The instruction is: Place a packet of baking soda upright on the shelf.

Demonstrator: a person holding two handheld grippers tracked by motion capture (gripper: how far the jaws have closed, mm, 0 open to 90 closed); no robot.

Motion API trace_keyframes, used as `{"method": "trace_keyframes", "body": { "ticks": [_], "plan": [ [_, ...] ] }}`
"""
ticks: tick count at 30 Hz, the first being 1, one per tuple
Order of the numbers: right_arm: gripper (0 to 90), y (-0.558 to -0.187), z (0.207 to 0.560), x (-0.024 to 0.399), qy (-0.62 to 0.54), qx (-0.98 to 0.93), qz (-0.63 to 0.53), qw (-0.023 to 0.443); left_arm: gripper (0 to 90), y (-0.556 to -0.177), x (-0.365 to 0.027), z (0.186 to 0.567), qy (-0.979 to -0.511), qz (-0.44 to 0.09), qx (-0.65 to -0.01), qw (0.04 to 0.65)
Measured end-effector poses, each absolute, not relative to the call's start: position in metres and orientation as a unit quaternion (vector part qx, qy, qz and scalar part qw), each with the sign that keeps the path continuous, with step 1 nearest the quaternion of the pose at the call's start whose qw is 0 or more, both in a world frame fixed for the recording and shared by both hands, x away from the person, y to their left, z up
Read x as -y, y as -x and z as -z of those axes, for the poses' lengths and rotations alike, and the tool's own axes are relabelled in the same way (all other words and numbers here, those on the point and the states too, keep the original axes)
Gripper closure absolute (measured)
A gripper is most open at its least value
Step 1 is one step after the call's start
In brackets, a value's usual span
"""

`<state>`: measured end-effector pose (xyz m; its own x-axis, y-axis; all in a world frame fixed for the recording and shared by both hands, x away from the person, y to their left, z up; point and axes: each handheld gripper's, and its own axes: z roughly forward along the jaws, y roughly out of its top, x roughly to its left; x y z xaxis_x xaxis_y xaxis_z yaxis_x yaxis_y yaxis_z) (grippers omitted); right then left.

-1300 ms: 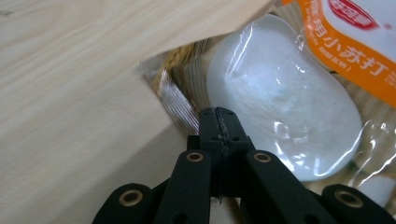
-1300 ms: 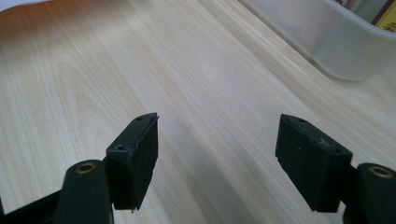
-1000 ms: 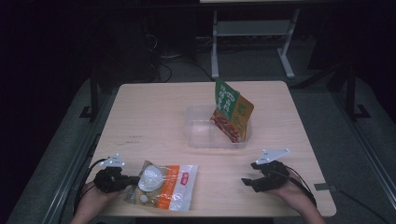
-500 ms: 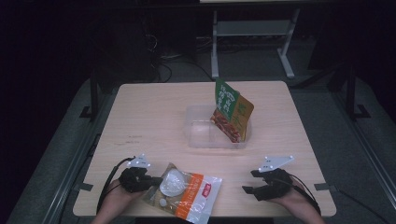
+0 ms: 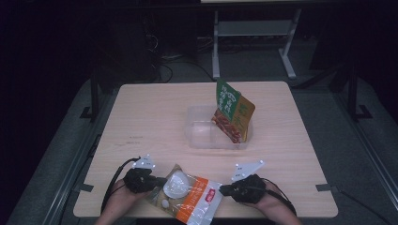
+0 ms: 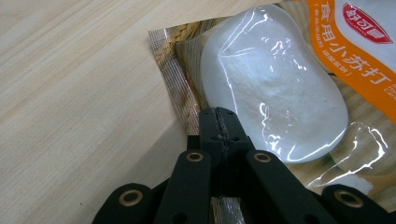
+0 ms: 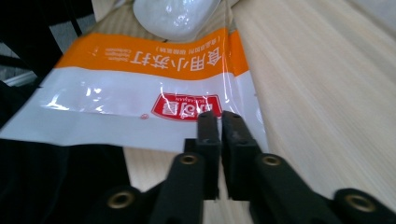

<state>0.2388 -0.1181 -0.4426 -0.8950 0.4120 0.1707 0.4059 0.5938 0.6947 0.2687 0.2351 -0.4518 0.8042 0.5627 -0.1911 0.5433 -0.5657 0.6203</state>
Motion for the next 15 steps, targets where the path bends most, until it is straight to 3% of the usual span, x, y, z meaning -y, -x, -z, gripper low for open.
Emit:
{"method": "trace_keyframes", "body": {
  "ticks": [4, 15],
  "plan": [
    [89.9, -0.243, 0.456, 0.104, -0.215, -0.91, -0.354, 0.004, 89.9, -0.267, -0.234, 0.452, -0.883, -0.014, -0.315, 0.347],
    [90.0, -0.258, 0.459, 0.1, -0.194, -0.926, -0.316, 0.07, 89.9, -0.26, -0.227, 0.454, -0.877, 0.011, -0.32, 0.357]
  ]
}}
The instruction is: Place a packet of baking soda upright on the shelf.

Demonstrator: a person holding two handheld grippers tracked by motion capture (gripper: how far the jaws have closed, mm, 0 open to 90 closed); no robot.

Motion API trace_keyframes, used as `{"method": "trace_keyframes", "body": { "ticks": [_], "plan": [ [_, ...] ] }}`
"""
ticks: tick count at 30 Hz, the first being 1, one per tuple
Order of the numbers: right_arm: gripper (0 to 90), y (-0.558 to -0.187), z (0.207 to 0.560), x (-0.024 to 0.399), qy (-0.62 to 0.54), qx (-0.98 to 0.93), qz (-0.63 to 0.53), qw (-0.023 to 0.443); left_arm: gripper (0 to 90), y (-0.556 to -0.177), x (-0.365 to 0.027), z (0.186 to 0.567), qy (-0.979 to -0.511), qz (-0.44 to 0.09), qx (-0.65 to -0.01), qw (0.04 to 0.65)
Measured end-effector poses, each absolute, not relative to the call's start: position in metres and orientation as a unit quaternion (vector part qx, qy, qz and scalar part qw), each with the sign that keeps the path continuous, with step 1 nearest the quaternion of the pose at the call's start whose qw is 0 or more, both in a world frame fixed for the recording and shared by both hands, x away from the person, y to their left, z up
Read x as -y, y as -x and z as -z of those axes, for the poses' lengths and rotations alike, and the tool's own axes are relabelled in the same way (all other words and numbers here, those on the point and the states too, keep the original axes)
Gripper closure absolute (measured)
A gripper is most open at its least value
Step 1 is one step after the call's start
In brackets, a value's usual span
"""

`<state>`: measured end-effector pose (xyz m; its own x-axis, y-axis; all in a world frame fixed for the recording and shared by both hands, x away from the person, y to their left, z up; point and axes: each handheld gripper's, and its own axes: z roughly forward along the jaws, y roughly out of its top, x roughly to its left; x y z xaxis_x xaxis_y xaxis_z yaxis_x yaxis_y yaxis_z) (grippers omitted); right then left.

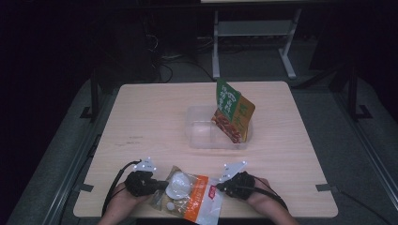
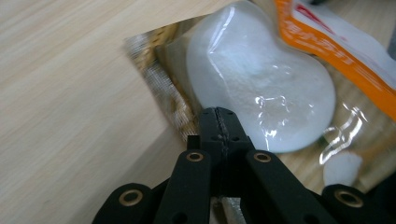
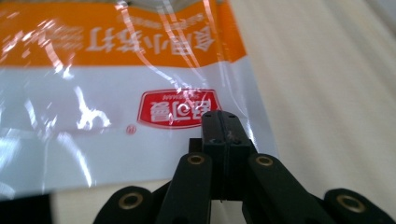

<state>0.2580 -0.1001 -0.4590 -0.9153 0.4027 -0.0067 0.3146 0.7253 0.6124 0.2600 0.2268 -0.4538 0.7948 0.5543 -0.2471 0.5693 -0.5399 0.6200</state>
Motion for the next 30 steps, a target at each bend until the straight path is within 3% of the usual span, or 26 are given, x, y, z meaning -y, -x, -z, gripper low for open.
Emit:
{"method": "trace_keyframes", "body": {
  "ticks": [12, 19, 23, 27, 30],
  "plan": [
    [90.0, -0.302, 0.459, 0.131, -0.259, -0.911, -0.297, 0.123, 89.8, -0.255, -0.17, 0.458, -0.89, 0.052, -0.257, 0.373],
    [89.7, -0.298, 0.443, 0.153, -0.287, -0.889, -0.334, 0.125, 89.7, -0.26, -0.148, 0.446, -0.895, 0.043, -0.219, 0.385],
    [80.4, -0.291, 0.436, 0.172, -0.311, -0.873, -0.354, 0.126, 78.6, -0.275, -0.148, 0.435, -0.888, 0.022, -0.221, 0.403],
    [69.1, -0.283, 0.434, 0.188, -0.333, -0.863, -0.359, 0.121, 54.9, -0.293, -0.136, 0.434, -0.897, 0.032, -0.208, 0.389],
    [64.5, -0.278, 0.433, 0.197, -0.347, -0.857, -0.362, 0.121, 46.2, -0.303, -0.125, 0.441, -0.9, 0.041, -0.203, 0.383]
  ]
}}
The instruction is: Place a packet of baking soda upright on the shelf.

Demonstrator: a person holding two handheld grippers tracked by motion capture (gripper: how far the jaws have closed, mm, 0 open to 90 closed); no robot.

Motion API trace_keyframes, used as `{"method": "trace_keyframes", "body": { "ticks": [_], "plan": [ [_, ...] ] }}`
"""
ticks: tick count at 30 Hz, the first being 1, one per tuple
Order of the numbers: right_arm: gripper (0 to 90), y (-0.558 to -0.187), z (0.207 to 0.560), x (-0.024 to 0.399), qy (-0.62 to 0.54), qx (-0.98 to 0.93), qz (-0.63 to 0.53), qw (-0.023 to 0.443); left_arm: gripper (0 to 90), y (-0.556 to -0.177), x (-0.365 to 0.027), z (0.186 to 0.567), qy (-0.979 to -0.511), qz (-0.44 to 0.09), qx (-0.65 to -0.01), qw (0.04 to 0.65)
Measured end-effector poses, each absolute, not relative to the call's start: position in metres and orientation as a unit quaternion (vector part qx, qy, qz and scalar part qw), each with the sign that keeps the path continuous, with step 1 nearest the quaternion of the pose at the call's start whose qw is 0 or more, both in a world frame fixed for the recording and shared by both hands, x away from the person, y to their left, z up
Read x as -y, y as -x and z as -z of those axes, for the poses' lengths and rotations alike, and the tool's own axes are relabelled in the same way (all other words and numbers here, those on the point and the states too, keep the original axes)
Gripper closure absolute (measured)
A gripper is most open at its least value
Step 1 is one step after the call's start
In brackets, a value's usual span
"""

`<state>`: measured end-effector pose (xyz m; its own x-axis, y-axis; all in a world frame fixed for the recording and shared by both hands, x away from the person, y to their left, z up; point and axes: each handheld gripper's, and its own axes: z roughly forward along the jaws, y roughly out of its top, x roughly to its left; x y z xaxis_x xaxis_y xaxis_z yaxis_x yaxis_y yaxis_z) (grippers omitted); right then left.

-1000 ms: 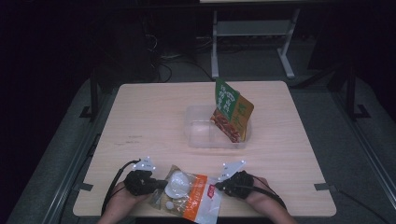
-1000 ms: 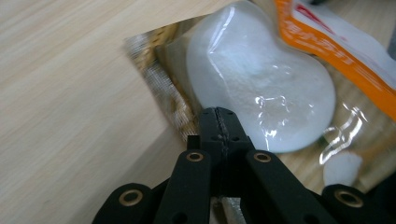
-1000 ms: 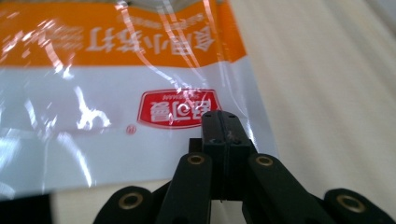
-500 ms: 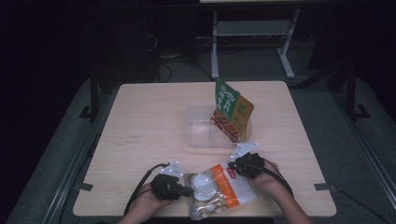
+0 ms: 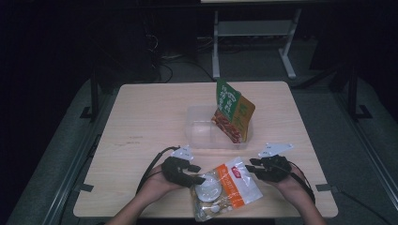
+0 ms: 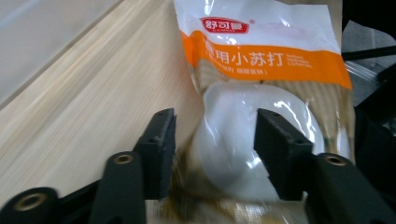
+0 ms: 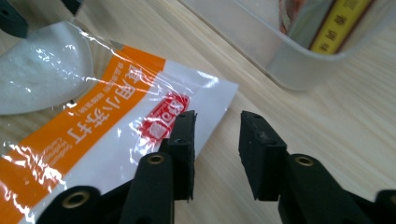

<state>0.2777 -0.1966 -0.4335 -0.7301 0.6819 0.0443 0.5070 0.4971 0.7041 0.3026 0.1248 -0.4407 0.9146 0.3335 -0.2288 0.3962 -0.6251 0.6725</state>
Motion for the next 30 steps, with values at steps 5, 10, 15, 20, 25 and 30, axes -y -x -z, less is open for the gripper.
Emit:
{"method": "trace_keyframes", "body": {
  "ticks": [5, 10, 15, 20, 25, 30],
  "plan": [
    [60.8, -0.272, 0.432, 0.206, -0.357, -0.85, -0.368, 0.122, 47.5, -0.31, -0.109, 0.452, -0.91, 0.071, -0.181, 0.367],
    [59.9, -0.272, 0.432, 0.208, -0.36, -0.848, -0.37, 0.121, 64.6, -0.311, -0.102, 0.456, -0.912, 0.085, -0.168, 0.364],
    [57.7, -0.272, 0.431, 0.204, -0.356, -0.848, -0.373, 0.119, 86.4, -0.312, -0.106, 0.458, -0.907, 0.097, -0.163, 0.376],
    [54.0, -0.273, 0.427, 0.206, -0.361, -0.839, -0.391, 0.114, 88.4, -0.312, -0.117, 0.454, -0.889, 0.108, -0.18, 0.407],
    [47.0, -0.273, 0.422, 0.21, -0.365, -0.828, -0.415, 0.095, 90.0, -0.312, -0.137, 0.439, -0.868, 0.089, -0.2, 0.446],
    [40.4, -0.273, 0.423, 0.208, -0.359, -0.825, -0.43, 0.08, 90.0, -0.312, -0.159, 0.421, -0.844, 0.068, -0.208, 0.489]
  ]
}}
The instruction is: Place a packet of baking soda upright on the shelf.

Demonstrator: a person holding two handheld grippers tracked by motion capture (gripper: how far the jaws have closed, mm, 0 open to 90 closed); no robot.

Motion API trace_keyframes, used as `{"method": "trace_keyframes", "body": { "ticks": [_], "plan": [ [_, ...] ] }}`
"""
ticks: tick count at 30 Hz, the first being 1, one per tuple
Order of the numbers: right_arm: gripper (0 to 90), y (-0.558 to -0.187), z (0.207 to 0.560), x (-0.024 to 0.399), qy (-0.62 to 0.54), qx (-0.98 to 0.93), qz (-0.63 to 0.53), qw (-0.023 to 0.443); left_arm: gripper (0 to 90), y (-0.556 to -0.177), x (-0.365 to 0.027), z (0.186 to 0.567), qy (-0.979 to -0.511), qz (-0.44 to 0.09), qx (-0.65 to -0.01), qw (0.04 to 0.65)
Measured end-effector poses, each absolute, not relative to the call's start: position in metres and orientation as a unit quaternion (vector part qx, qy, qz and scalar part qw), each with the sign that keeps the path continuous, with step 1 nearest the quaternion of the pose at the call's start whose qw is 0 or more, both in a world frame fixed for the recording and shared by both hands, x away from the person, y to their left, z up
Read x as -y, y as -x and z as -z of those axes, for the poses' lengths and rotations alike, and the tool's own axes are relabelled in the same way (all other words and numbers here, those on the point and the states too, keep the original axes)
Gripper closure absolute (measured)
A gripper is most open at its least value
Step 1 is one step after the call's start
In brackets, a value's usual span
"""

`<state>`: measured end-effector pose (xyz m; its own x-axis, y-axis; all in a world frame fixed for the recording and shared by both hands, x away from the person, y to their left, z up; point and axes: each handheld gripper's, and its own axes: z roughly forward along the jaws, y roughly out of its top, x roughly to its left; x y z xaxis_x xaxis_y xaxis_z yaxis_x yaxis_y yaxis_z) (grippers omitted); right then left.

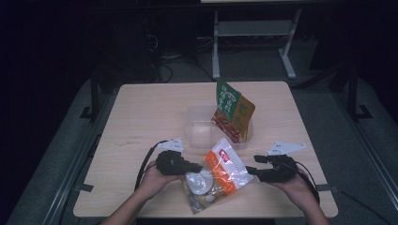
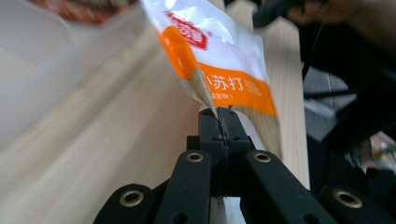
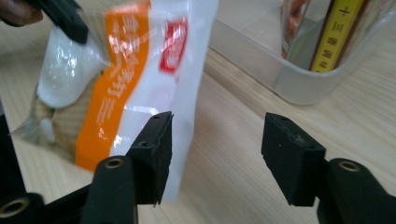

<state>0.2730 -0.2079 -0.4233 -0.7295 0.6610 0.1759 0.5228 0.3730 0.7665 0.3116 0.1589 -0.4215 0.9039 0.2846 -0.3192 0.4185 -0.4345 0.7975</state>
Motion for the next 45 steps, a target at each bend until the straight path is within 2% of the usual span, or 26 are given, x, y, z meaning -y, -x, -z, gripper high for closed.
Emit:
{"method": "trace_keyframes", "body": {
  "ticks": [5, 9, 18, 19, 21, 24, 26, 27, 28, 38, 43, 45],
  "plan": [
    [34.9, -0.277, 0.425, 0.204, -0.348, -0.812, -0.467, 0.035, 90.0, -0.313, -0.174, 0.406, -0.822, 0.047, -0.216, 0.525],
    [34.3, -0.282, 0.425, 0.195, -0.338, -0.807, -0.484, 0.015, 90.0, -0.315, -0.182, 0.4, -0.808, 0.044, -0.224, 0.544],
    [41.6, -0.302, 0.435, 0.161, -0.308, -0.806, -0.506, -0.011, 90.0, -0.316, -0.186, 0.395, -0.795, 0.037, -0.229, 0.56],
    [42.8, -0.304, 0.436, 0.158, -0.307, -0.806, -0.506, -0.014, 90.0, -0.316, -0.187, 0.394, -0.794, 0.036, -0.229, 0.562],
    [52.3, -0.307, 0.438, 0.153, -0.297, -0.802, -0.518, -0.022, 90.0, -0.316, -0.187, 0.393, -0.793, 0.031, -0.229, 0.564],
    [71.6, -0.308, 0.437, 0.149, -0.291, -0.798, -0.527, -0.041, 90.0, -0.317, -0.19, 0.394, -0.791, 0.028, -0.234, 0.565],
    [85.4, -0.306, 0.435, 0.149, -0.281, -0.798, -0.532, -0.037, 90.0, -0.318, -0.192, 0.394, -0.787, 0.027, -0.239, 0.568],
    [85.4, -0.306, 0.435, 0.149, -0.281, -0.798, -0.532, -0.037, 90.0, -0.318, -0.192, 0.394, -0.787, 0.027, -0.239, 0.568],
    [89.5, -0.304, 0.431, 0.15, -0.275, -0.795, -0.539, -0.039, 90.0, -0.319, -0.193, 0.396, -0.782, 0.03, -0.244, 0.573],
    [90.0, -0.295, 0.396, 0.145, -0.204, -0.802, -0.56, -0.028, 89.0, -0.321, -0.193, 0.402, -0.791, 0.016, -0.246, 0.561],
    [90.0, -0.295, 0.38, 0.138, -0.18, -0.801, -0.57, -0.018, 85.7, -0.32, -0.189, 0.403, -0.802, 0.001, -0.242, 0.546],
    [90.0, -0.296, 0.369, 0.132, -0.167, -0.799, -0.578, -0.015, 81.7, -0.32, -0.186, 0.405, -0.812, -0.01, -0.24, 0.532]
  ]
}}
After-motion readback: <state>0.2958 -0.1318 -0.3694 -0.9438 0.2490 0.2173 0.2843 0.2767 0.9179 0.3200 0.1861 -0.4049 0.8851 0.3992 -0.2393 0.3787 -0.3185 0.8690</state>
